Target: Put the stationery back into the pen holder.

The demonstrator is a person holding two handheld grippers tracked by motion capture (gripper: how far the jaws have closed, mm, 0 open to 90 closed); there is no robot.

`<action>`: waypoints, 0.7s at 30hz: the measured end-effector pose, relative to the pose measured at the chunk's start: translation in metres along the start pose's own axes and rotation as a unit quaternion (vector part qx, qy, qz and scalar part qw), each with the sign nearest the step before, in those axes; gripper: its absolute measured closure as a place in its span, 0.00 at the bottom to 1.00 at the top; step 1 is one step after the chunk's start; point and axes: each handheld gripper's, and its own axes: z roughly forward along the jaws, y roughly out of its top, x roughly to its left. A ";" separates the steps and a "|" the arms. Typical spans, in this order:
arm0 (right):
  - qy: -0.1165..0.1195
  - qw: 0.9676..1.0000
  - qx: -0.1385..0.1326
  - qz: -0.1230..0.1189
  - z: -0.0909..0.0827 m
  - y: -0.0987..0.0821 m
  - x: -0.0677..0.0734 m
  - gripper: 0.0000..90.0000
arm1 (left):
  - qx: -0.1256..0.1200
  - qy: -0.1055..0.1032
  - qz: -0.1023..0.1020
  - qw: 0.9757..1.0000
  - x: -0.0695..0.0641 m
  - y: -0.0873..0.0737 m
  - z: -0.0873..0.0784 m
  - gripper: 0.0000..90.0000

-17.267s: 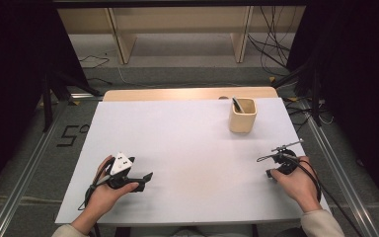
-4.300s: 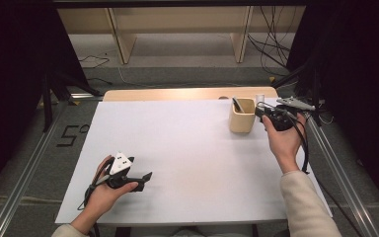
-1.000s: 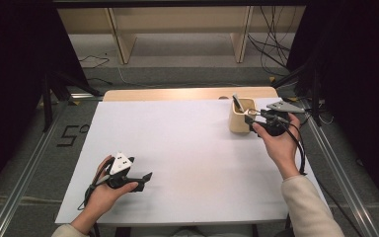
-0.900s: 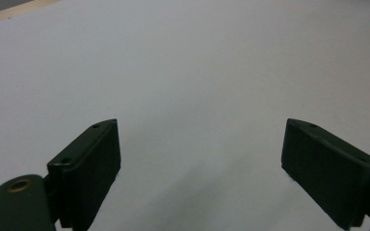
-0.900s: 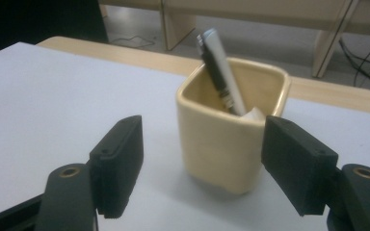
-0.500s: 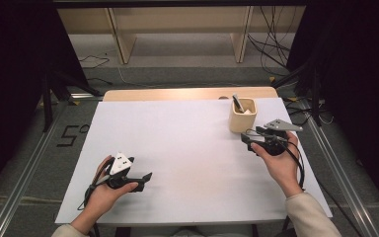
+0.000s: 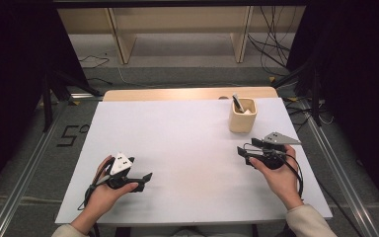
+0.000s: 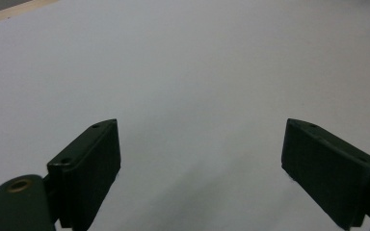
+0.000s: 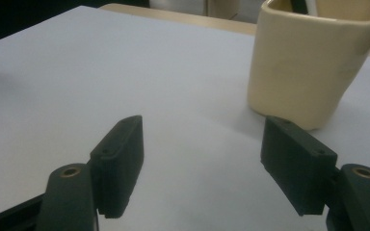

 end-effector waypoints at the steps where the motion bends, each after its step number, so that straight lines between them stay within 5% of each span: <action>1: 0.003 1.000 0.001 -0.001 0.000 -0.001 0.001 0.36 | 0.000 0.000 0.000 1.000 0.000 0.000 0.000 0.15; 21: 0.030 0.999 0.013 -0.010 -0.012 -0.030 0.008 0.36 | 0.003 0.000 0.000 1.000 0.000 0.000 0.001 0.15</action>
